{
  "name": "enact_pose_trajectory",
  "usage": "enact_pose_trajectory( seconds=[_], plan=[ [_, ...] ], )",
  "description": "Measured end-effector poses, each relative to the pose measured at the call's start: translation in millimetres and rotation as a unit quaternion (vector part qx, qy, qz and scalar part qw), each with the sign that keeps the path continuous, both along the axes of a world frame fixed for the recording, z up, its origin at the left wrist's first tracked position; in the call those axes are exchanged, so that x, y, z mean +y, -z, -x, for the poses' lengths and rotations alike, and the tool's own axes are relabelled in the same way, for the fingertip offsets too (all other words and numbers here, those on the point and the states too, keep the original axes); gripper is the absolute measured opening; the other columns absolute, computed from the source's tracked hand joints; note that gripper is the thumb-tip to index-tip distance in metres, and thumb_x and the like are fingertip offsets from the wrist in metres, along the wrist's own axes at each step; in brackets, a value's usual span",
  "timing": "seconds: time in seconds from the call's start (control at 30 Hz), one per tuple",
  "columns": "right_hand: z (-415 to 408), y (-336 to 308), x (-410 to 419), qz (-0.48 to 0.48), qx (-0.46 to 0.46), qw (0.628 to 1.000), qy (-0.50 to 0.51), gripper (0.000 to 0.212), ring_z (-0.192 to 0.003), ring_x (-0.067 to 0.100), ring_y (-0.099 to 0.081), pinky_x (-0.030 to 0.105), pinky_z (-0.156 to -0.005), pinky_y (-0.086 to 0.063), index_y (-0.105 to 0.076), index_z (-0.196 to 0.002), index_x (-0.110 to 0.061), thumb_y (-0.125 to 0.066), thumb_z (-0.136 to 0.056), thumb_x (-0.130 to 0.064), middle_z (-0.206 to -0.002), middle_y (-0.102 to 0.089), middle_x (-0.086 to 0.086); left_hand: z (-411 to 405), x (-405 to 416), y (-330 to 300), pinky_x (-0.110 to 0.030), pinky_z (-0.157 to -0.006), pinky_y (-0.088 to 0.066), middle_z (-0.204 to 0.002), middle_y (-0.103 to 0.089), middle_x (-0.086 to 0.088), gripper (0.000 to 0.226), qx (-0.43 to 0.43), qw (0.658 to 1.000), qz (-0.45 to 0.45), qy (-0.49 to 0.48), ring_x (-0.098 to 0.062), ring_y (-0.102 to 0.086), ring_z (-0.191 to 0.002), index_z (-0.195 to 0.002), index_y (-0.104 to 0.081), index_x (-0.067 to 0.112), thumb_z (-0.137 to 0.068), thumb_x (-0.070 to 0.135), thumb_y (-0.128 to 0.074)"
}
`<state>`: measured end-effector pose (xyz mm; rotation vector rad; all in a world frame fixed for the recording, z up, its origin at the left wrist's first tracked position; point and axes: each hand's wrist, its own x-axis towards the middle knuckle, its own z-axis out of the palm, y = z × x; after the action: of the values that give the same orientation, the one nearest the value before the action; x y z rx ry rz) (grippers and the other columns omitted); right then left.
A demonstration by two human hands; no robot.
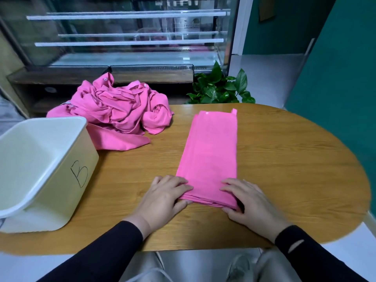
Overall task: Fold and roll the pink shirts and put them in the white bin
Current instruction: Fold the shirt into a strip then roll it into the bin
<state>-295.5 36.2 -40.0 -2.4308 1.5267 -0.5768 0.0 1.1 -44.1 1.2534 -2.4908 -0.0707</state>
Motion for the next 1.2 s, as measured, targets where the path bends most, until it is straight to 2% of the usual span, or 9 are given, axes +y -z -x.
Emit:
enact_pose_trajectory(
  seconds=[0.13,0.23,0.3,0.47,0.57,0.67,0.9,1.07,1.2],
  plan=[
    [-4,-1,3,-0.003,0.017,1.000,0.012,0.060,-0.131,-0.019,-0.015,0.015,-0.120,0.002,-0.045,-0.145,-0.033,-0.066,-0.089,-0.026,-0.143,-0.034,-0.028,2,-1,3,-0.036,-0.090,-0.037,-0.118,-0.060,0.015,0.030,0.004,0.999,0.044,0.003,-0.013,-0.055,-0.107,-0.117,-0.065,0.031,-0.100,0.048,-0.046],
    [-4,2,4,0.007,0.011,1.000,0.024,0.057,-0.132,-0.010,-0.029,0.025,-0.122,-0.014,-0.052,-0.141,-0.029,-0.069,-0.088,-0.018,-0.144,-0.044,-0.019,3,1,1,-0.036,-0.093,-0.036,-0.115,-0.060,0.013,0.038,-0.002,0.997,0.076,0.006,-0.012,-0.054,-0.109,-0.112,-0.066,0.029,-0.097,0.059,-0.048],
    [-2,5,3,0.026,0.016,0.999,0.016,0.049,-0.130,0.001,-0.044,0.035,-0.119,-0.030,-0.060,-0.134,-0.027,-0.074,-0.088,-0.019,-0.142,-0.053,-0.012,6,1,0,-0.038,-0.097,-0.035,-0.117,-0.059,0.011,0.048,-0.020,0.996,0.081,0.021,-0.012,-0.052,-0.115,-0.118,-0.065,0.029,-0.092,0.066,-0.051],
    [-3,2,4,0.043,-0.032,0.998,0.041,0.032,-0.117,0.003,-0.056,0.029,-0.102,-0.043,-0.069,-0.124,-0.027,-0.050,-0.101,-0.039,-0.130,-0.062,-0.015,23,1,-1,-0.035,-0.098,-0.037,-0.122,-0.058,0.008,0.051,-0.028,0.997,0.059,0.051,-0.012,-0.053,-0.116,-0.128,-0.060,0.026,-0.092,0.062,-0.054],
    [0,-5,3,0.005,-0.072,0.996,0.051,0.040,-0.113,-0.004,-0.056,0.021,-0.097,-0.045,-0.069,-0.123,-0.030,-0.039,-0.104,-0.049,-0.121,-0.062,-0.022,25,-1,0,-0.033,-0.096,-0.037,-0.117,-0.061,0.009,0.035,-0.007,0.997,0.067,0.039,-0.012,-0.056,-0.111,-0.120,-0.062,0.025,-0.090,0.044,-0.061],
    [-1,-8,1,-0.023,-0.131,0.989,0.060,0.035,-0.111,-0.003,-0.056,0.021,-0.095,-0.046,-0.070,-0.117,-0.031,-0.044,-0.101,-0.047,-0.113,-0.060,-0.028,19,-3,-1,-0.033,-0.093,-0.038,-0.112,-0.063,0.009,0.024,0.005,0.996,0.078,0.038,-0.012,-0.055,-0.106,-0.112,-0.063,0.023,-0.090,0.032,-0.058],
    [2,-6,2,-0.048,-0.170,0.982,0.063,0.025,-0.103,0.009,-0.061,0.038,-0.090,-0.051,-0.072,-0.107,-0.022,-0.051,-0.103,-0.036,-0.104,-0.064,-0.016,20,0,-4,-0.035,-0.089,-0.042,-0.099,-0.062,0.009,0.027,0.042,0.998,0.029,0.032,-0.014,-0.056,-0.096,-0.103,-0.061,0.022,-0.103,0.044,-0.046],
    [0,-11,4,-0.050,-0.202,0.976,0.063,0.021,-0.106,0.006,-0.062,0.024,-0.089,-0.048,-0.073,-0.110,-0.029,-0.053,-0.104,-0.027,-0.106,-0.066,-0.021,24,3,-5,-0.034,-0.093,-0.039,-0.112,-0.064,0.008,0.054,-0.011,0.998,0.051,0.039,-0.013,-0.056,-0.107,-0.123,-0.058,0.023,-0.089,0.064,-0.058],
    [0,-11,4,-0.046,-0.177,0.981,0.058,0.018,-0.105,0.003,-0.060,0.025,-0.089,-0.048,-0.071,-0.109,-0.029,-0.054,-0.103,-0.032,-0.105,-0.063,-0.022,24,0,-4,-0.032,-0.082,-0.037,-0.091,-0.058,0.010,0.028,0.025,0.997,0.069,0.025,-0.014,-0.053,-0.089,-0.095,-0.056,0.025,-0.100,0.052,-0.049]
  ],
)
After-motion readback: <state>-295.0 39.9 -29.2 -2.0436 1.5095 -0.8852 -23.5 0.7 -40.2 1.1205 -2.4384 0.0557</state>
